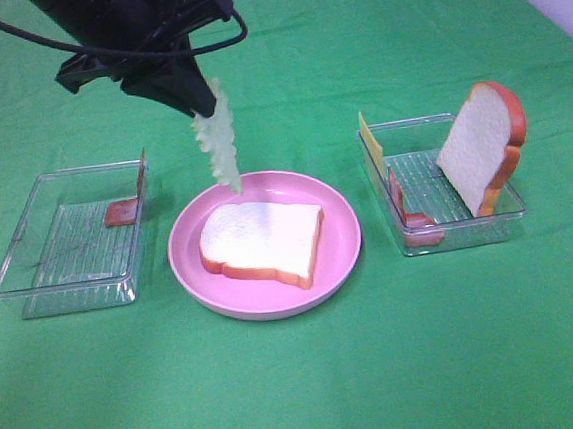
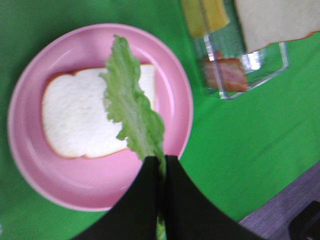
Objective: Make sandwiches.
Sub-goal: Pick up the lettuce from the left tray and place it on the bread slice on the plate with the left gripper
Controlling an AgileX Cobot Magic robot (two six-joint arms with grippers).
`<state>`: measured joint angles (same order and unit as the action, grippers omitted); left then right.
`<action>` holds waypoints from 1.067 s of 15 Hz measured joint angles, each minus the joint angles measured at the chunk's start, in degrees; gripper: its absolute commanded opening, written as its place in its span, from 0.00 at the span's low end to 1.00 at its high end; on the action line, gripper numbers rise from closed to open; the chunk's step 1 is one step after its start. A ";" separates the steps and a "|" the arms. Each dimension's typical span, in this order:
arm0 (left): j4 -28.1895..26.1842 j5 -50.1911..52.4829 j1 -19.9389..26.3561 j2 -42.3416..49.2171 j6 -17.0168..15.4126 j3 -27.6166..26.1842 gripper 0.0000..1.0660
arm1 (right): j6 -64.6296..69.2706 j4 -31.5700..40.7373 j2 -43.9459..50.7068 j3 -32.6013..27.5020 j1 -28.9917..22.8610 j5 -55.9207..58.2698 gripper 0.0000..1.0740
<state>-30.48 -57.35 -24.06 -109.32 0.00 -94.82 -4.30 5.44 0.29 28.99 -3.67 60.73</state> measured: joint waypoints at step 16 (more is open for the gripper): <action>1.55 3.67 -2.92 -13.29 6.65 0.00 0.00 | 0.00 0.00 0.00 0.00 0.00 0.00 0.75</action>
<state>-28.93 -53.69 -26.99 -122.61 6.65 -94.82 -4.30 5.44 0.29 28.99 -3.67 60.73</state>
